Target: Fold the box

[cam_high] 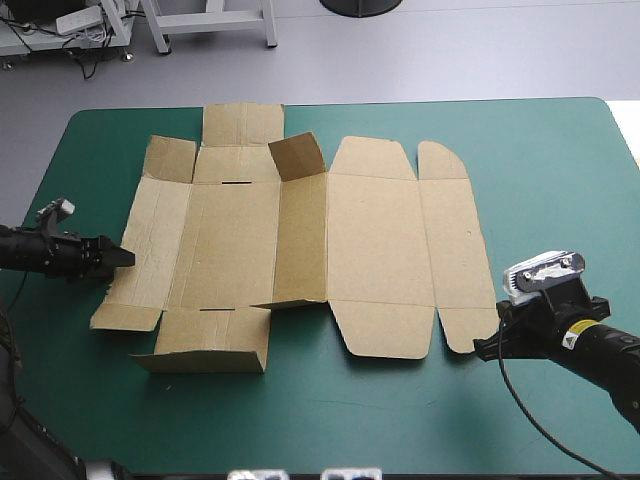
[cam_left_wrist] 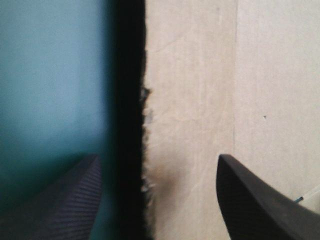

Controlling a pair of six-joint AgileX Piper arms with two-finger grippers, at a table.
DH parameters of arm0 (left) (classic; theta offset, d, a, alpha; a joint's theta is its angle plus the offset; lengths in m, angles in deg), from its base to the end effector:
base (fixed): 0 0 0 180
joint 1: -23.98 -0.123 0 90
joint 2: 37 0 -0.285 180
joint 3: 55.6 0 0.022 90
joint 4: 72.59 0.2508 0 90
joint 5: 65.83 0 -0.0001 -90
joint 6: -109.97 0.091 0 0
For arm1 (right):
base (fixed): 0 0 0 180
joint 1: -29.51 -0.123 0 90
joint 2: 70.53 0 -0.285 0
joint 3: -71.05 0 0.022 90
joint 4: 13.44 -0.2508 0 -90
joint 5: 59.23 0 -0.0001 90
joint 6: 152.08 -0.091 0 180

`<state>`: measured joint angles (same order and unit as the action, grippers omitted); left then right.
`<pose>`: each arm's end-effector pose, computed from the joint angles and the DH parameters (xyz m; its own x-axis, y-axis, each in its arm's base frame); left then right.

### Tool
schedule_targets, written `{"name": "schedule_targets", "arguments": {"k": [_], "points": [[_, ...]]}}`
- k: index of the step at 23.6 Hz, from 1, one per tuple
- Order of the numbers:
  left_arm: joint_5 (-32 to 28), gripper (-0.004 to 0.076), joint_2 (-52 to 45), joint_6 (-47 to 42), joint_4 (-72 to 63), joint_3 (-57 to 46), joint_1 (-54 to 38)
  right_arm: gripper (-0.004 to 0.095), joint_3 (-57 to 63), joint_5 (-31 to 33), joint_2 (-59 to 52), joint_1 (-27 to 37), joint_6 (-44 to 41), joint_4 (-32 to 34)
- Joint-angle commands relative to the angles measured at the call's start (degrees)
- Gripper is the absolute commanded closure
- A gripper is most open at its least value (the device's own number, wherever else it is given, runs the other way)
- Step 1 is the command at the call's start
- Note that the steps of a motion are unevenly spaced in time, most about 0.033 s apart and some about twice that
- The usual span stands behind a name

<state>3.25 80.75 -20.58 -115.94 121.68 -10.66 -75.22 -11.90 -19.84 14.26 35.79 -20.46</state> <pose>0.3266 0.1547 0.1973 -0.9421 -0.1730 -0.2871 0.0248 0.8181 -0.5745 0.1278 0.0433 0.3296 -0.6211 -0.2251 -0.7507 -0.3610 0.9324 0.0190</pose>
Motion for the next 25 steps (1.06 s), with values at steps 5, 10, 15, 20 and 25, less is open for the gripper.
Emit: {"name": "schedule_targets", "arguments": {"k": [5, 10, 15, 20, 25], "points": [[5.7, 0.0379, -1.36, -5.19, 4.03, 0.52, 10.79, 0.0928, -1.54, -2.76, -0.17, 0.11, 0.14, -0.57], [5.7, 0.0735, -1.61, -7.4, 0.47, 0.52, 15.12, 0.0928, -1.54, -2.76, -0.17, 0.11, 0.14, -0.78], [5.7, 0.0731, -3.45, -4.34, -0.12, 1.73, 18.81, 0.0928, -1.54, -2.76, -0.17, 0.11, 0.26, -0.78], [5.59, 0.0733, -9.32, -1.6, 1.32, 8.11, 24.88, 0.0928, -1.54, -3.25, -0.17, 0.11, 0.63, -0.78], [5.35, 0.0733, -13.71, -0.83, 4.76, 18.44, 29.65, 0.0928, -2.03, -4.14, -0.17, 0.11, 0.63, -0.78]]}}
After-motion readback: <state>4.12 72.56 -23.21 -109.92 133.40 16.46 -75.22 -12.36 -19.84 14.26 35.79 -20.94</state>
